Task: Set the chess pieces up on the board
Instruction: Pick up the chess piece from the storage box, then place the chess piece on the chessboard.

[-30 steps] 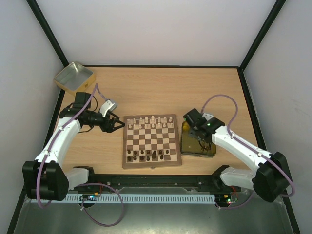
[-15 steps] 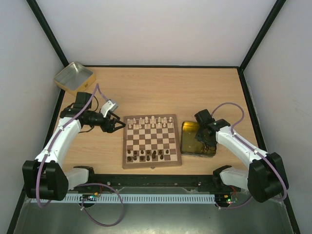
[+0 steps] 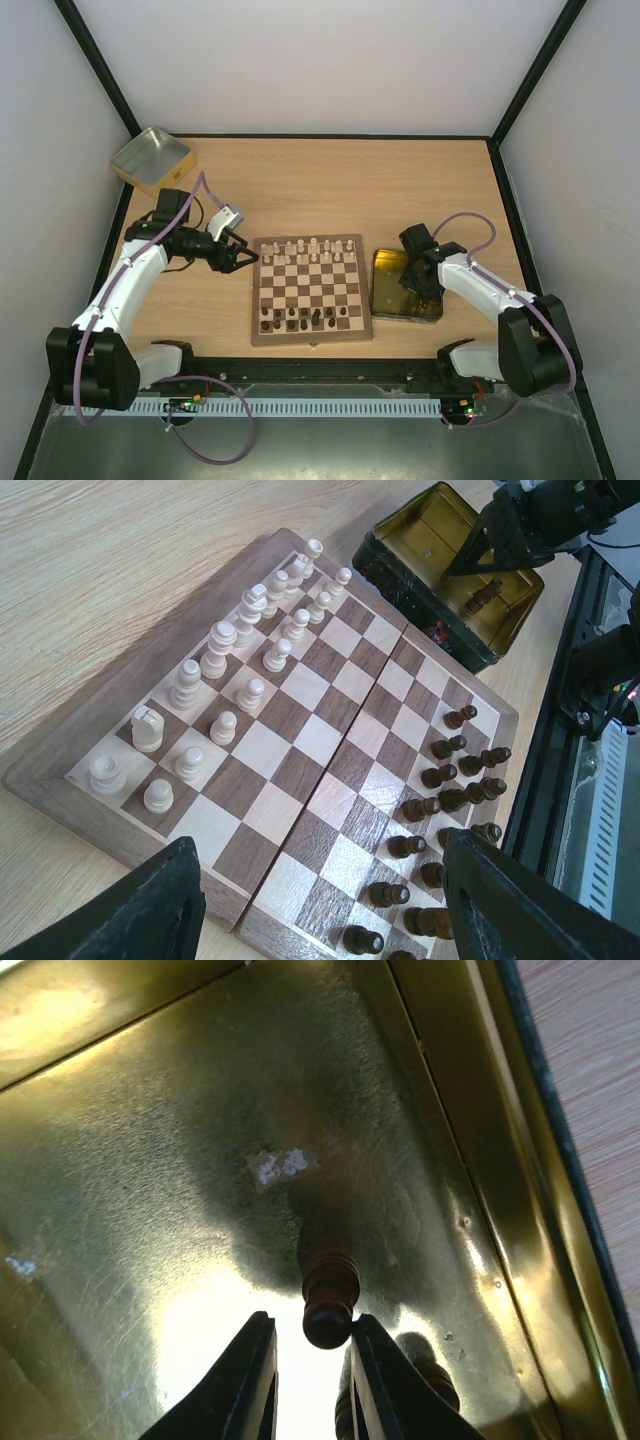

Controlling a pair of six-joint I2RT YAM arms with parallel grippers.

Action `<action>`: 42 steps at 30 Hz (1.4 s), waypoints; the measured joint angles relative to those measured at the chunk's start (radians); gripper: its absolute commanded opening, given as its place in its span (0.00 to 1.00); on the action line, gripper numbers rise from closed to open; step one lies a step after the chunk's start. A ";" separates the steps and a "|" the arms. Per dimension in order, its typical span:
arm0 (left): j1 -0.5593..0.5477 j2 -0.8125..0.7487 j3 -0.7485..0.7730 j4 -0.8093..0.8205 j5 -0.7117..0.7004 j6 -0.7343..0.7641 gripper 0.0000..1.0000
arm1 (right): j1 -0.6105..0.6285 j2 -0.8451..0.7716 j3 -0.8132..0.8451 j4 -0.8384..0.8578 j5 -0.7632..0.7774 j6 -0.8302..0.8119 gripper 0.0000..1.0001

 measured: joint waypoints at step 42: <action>-0.007 0.000 0.000 0.000 0.000 0.010 0.66 | 0.584 0.054 0.262 -0.130 0.054 0.092 0.02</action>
